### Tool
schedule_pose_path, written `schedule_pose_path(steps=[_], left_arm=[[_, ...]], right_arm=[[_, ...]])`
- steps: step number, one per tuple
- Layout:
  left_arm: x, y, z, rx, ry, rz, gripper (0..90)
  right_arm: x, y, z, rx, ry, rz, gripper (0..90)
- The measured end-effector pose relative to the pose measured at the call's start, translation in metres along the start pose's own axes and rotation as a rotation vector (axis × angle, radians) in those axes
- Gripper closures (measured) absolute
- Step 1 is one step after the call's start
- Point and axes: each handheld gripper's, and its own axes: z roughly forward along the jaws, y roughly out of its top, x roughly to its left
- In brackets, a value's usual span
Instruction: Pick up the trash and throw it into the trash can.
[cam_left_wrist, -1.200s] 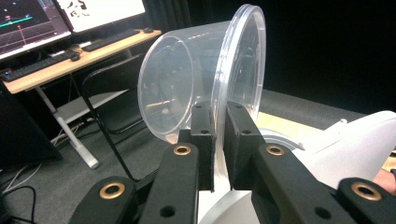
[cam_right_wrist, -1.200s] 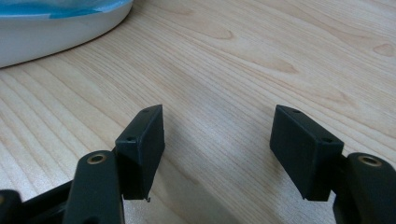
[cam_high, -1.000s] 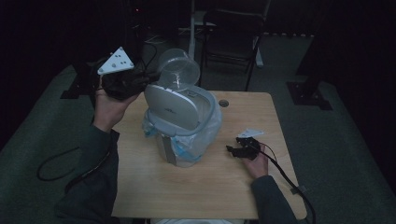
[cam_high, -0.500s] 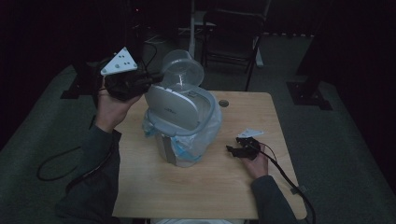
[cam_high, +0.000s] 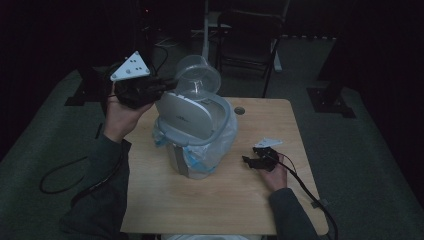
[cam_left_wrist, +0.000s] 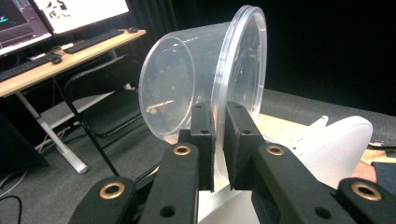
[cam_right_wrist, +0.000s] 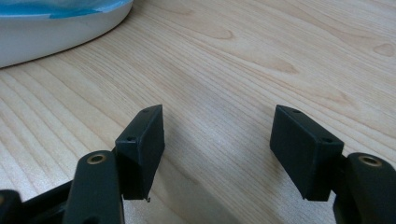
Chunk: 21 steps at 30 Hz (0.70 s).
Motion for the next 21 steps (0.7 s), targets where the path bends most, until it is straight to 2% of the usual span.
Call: schedule_pose_path(steps=[21], left_arm=[[-0.0041,0.0004,0.0028,0.004,-0.018,0.008,83.6]], right_arm=[[0.0001,0.0000,0.0000,0.000,0.000,0.002,34.4]])
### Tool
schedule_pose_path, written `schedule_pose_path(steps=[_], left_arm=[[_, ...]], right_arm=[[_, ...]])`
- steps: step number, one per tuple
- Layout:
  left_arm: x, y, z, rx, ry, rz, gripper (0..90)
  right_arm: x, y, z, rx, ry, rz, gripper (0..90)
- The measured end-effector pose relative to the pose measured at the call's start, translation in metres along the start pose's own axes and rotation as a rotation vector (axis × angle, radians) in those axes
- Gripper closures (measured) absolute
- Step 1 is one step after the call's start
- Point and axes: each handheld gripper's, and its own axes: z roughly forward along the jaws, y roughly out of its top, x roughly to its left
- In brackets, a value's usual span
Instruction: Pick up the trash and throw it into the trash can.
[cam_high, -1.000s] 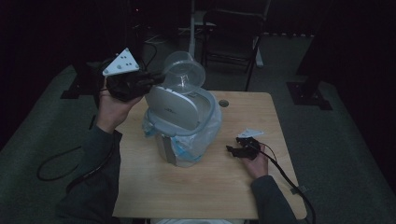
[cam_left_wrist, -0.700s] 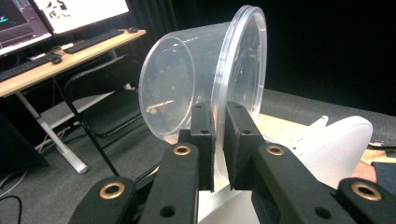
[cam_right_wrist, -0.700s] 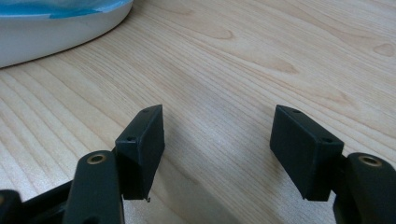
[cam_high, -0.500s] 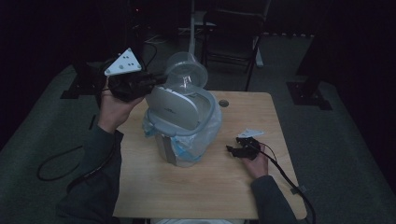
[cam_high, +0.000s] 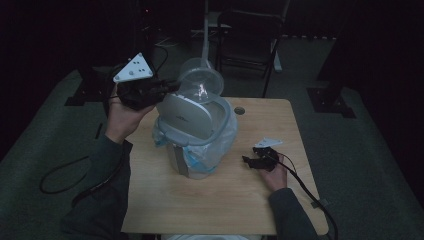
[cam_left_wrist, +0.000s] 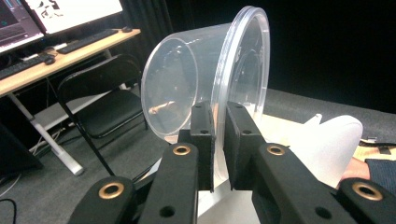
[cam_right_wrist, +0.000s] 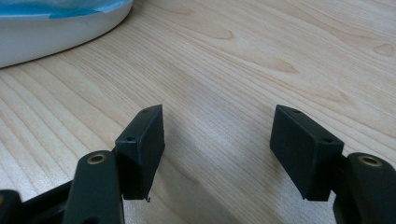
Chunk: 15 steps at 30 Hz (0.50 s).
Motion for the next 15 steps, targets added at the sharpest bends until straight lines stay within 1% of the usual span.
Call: schedule_pose_path(steps=[1,2,4,9,15], left_arm=[[0.000,0.000,0.000,0.000,-0.002,-0.001,83.1],[0.001,-0.001,0.000,-0.005,-0.006,-0.005,79.4],[0.002,-0.002,-0.001,-0.010,0.002,-0.011,73.9],[0.005,-0.003,-0.008,-0.043,0.021,-0.031,69.5],[0.012,-0.007,-0.021,-0.085,0.052,-0.061,64.8]], right_arm=[[0.000,0.000,0.000,0.000,0.000,0.000,34.4],[0.000,0.000,0.000,0.000,0.000,0.000,34.4],[0.000,0.000,0.000,0.000,0.000,-0.001,34.4],[0.000,0.000,0.000,0.000,0.000,-0.002,34.2],[0.000,0.000,0.000,-0.001,0.000,-0.001,34.1]])
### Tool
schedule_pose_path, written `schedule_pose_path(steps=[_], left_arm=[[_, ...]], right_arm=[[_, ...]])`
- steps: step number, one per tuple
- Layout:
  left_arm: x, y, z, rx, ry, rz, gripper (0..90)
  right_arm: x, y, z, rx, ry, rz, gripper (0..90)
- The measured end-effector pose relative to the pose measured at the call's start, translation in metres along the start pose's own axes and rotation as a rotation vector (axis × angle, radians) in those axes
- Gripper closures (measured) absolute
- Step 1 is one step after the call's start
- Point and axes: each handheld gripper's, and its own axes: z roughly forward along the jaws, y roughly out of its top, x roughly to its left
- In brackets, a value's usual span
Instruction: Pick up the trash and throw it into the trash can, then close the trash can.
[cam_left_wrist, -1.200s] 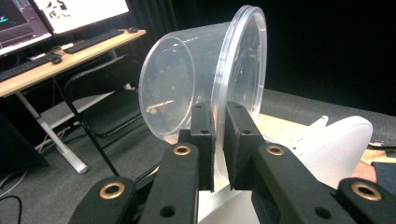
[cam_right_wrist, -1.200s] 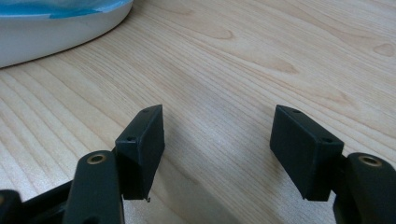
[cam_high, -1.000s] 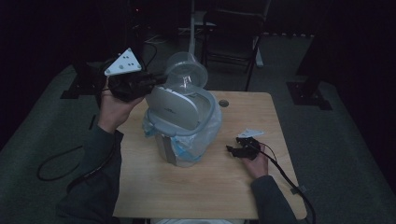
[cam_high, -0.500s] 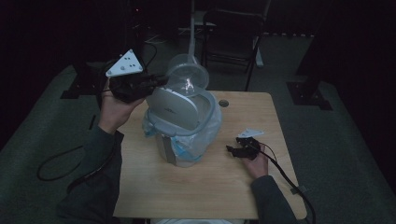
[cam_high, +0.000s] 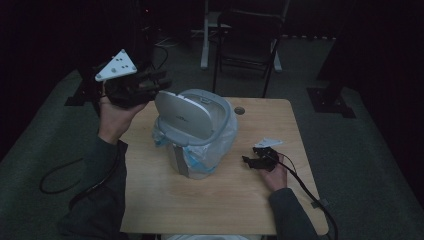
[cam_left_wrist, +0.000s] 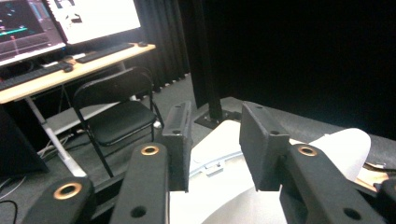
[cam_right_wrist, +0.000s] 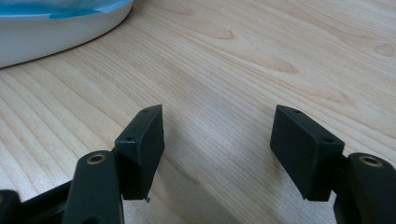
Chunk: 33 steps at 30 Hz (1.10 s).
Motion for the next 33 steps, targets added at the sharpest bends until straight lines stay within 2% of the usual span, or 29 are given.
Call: schedule_pose_path(steps=[4,9,20,27,33], left_arm=[[0.004,-0.005,-0.007,-0.005,0.012,-0.008,61.9],[0.011,-0.014,-0.013,-0.017,0.023,-0.038,59.5],[0.018,-0.031,-0.027,-0.028,0.037,-0.075,59.0],[0.016,-0.041,-0.037,-0.040,0.033,-0.087,59.0],[0.012,-0.048,-0.037,-0.037,0.013,-0.101,59.6]], right_arm=[[0.000,0.000,0.000,0.001,0.001,-0.001,34.1],[0.000,0.000,0.000,0.000,0.001,0.000,34.1],[0.000,0.000,0.000,0.000,0.001,0.001,34.1],[0.000,0.000,0.000,0.000,0.000,-0.001,34.1],[0.000,0.000,0.000,0.000,0.001,0.000,34.1]])
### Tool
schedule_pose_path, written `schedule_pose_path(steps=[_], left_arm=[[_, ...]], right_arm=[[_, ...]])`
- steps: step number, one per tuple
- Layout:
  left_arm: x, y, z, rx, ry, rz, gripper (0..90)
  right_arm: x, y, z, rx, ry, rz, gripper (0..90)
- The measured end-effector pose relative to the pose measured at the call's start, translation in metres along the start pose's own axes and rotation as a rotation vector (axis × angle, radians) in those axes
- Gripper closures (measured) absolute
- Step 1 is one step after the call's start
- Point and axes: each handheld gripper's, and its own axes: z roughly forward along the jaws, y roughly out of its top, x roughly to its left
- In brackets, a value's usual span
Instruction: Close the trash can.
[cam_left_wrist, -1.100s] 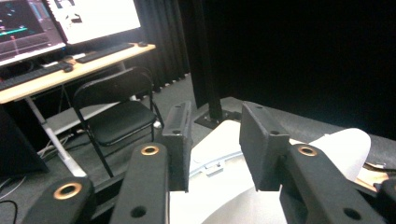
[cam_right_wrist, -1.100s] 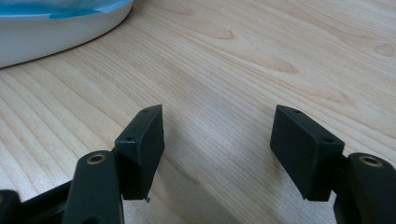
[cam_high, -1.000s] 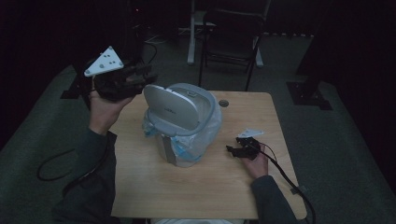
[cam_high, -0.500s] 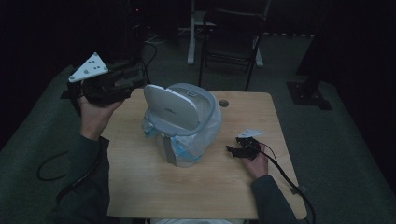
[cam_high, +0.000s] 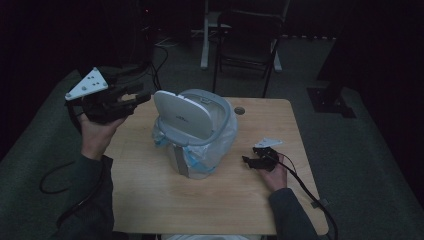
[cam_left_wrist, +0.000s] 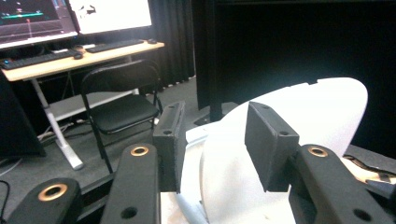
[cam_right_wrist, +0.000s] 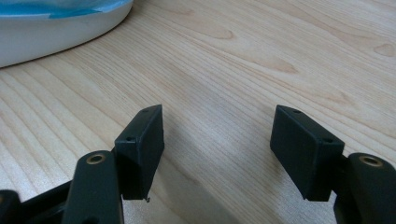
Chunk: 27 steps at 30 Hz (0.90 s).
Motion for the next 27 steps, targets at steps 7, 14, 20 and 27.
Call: schedule_pose_path(steps=[7,14,20,27], left_arm=[[-0.003,-0.008,0.008,0.016,-0.033,0.002,64.9],[-0.008,-0.011,0.022,0.034,-0.055,0.019,73.2],[-0.008,-0.012,0.028,0.036,-0.059,0.018,78.8],[-0.007,-0.016,0.039,0.050,-0.055,0.014,80.0]], right_arm=[[0.000,0.000,0.000,0.001,0.000,-0.001,34.0],[0.000,0.000,0.000,0.001,0.000,-0.002,33.9],[0.000,0.000,0.000,0.001,0.000,-0.002,33.9],[0.000,0.000,0.000,0.001,0.000,-0.002,33.9]])
